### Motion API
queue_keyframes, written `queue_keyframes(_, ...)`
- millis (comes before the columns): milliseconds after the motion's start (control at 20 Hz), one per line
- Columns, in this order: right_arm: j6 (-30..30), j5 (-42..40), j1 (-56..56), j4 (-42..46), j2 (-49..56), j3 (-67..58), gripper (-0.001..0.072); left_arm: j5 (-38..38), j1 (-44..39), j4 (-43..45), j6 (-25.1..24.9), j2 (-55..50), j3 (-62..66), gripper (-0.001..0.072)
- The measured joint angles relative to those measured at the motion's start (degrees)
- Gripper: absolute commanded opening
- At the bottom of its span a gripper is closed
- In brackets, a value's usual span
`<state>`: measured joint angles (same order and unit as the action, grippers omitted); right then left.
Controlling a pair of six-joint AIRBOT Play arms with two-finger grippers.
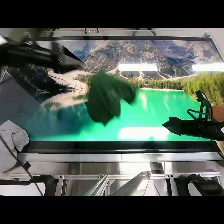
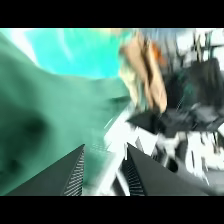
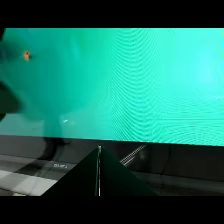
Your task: Fold the shirts.
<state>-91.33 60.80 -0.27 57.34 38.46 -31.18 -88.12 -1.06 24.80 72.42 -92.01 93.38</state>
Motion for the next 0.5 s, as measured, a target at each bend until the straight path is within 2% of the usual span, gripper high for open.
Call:
queue_keyframes(100, 0.0, 0.0, 0.0, 0.0, 0.0, 0.0, 0.0034, -0.61, -2.12, 1.14, 0.0, -2.47, -1.62, 0.0279)
queue_keyframes(150, 0.0, -0.07, 0.0, 0.0, 0.02, 0.0, 0.0166, -1.4, -2.49, 1.6, 0.02, -3.61, -2.21, 0.0279)
queue_keyframes(200, 0.0, -0.35, 0.0, 0.04, 0.07, 0.0, 0.0435, -2.19, -2.51, 1.81, 0.04, -4.55, -2.58, 0.0295)
queue_keyframes(250, 0.02, -0.94, 0.0, 0.13, 0.09, 0.0, 0.0523, -3.37, -2.21, 2.25, 0.22, -5.4, -2.86, 0.0447)
queue_keyframes(300, 0.04, -1.86, 0.0, 0.17, 0.17, 0.0, 0.0451, -4.31, -1.73, 3.45, 0.61, -6.03, -3.08, 0.072)
queue_keyframes(500, 1.44, -7.87, 0.0, 0.13, 4.04, 0.0, 0.044, -5.62, 0.2, 13.64, 2.21, -7.15, -3.5, 0.072)
